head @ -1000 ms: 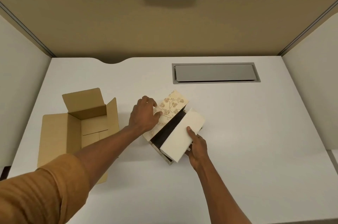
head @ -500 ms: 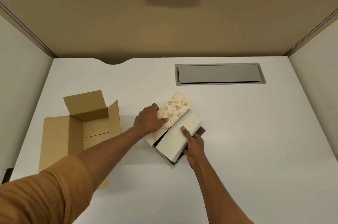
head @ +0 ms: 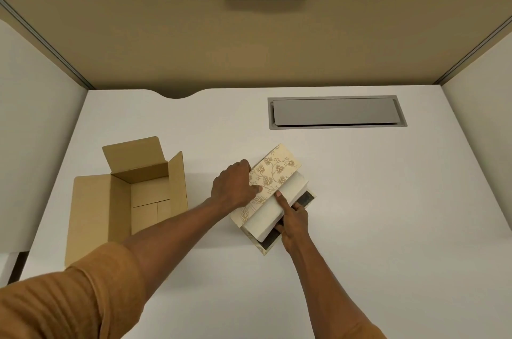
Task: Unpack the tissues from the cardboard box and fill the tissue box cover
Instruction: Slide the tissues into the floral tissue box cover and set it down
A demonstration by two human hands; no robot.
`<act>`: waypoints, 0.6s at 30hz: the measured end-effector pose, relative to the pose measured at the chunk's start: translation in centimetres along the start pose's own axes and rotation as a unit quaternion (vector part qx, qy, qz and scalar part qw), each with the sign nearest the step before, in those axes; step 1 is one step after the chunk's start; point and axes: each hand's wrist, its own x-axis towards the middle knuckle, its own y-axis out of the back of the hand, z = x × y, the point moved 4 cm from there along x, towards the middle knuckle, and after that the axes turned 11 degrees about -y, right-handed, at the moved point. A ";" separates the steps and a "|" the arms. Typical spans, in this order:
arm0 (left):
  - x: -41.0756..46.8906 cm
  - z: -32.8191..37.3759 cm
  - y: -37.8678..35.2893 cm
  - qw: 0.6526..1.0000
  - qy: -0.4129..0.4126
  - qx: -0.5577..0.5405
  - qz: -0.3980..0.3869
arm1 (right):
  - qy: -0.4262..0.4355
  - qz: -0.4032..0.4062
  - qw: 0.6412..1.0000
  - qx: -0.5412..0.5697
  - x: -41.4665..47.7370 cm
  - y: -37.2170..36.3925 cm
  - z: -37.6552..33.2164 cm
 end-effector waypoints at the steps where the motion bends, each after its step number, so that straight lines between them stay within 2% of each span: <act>1: 0.0 0.0 -0.1 1.000 -0.003 0.001 0.001 | 0.001 -0.001 1.000 0.002 0.0 0.0 0.0; 18: -0.2 0.2 -0.8 1.000 -0.026 0.014 0.000 | 0.024 -0.010 1.000 0.002 0.2 -0.8 0.2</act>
